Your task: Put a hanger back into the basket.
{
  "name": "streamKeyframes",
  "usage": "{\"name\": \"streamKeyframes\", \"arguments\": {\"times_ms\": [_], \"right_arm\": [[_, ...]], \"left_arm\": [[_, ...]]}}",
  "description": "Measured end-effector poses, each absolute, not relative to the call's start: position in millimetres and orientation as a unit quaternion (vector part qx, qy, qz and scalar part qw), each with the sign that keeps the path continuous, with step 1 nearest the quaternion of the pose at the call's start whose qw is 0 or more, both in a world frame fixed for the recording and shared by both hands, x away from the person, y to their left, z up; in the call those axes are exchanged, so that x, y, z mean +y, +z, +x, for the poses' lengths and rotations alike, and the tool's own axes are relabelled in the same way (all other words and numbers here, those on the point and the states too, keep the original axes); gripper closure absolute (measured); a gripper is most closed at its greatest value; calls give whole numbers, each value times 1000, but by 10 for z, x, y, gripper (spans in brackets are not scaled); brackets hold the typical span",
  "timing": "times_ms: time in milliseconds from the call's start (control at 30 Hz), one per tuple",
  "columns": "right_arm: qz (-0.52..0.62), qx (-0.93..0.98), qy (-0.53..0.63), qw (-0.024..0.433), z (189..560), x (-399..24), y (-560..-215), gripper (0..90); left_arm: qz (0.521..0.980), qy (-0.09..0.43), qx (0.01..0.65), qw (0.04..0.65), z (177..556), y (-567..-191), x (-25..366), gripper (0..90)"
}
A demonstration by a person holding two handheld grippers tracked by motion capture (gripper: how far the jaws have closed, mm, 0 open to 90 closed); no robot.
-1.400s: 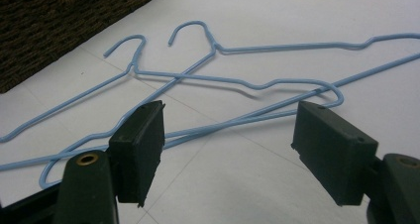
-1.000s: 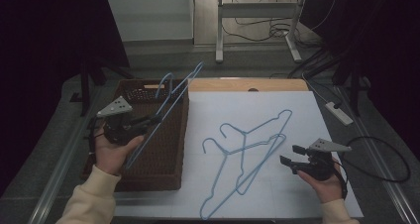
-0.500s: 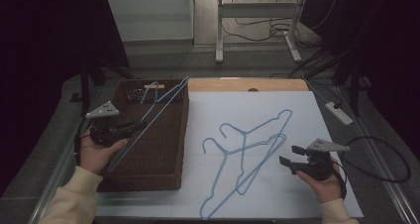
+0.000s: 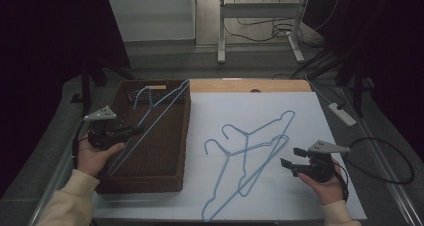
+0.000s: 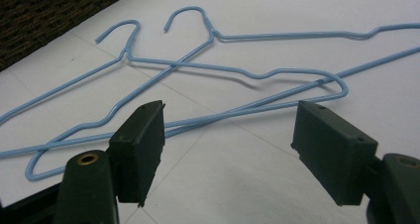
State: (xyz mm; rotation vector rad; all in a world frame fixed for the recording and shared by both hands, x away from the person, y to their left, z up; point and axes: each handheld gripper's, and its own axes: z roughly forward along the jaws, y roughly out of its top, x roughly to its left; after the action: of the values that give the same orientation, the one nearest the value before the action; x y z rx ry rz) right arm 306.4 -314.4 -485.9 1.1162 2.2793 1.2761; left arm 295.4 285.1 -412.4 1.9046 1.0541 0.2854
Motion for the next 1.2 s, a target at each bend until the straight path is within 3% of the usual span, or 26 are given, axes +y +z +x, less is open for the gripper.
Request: {"name": "streamKeyframes", "arguments": {"times_ms": [433, 867, 1067, 1200], "right_arm": [[386, 798, 437, 149, 3064, -3115, -4873, 287], [384, 801, 434, 149, 3065, -3101, -4884, 284], [384, 802, 432, 148, 3068, -3094, -4889, 286], [384, 803, 431, 148, 3063, -3084, -4890, 286]], "left_arm": [[781, 113, 440, 429, 2987, -4283, 2937, 865], [798, 65, 450, 395, 3213, -4536, 2922, 864], [805, 78, 471, 352, 3274, -4563, 2919, 861], [814, 110, 495, 285, 3335, -4609, 2864, 862]]}}
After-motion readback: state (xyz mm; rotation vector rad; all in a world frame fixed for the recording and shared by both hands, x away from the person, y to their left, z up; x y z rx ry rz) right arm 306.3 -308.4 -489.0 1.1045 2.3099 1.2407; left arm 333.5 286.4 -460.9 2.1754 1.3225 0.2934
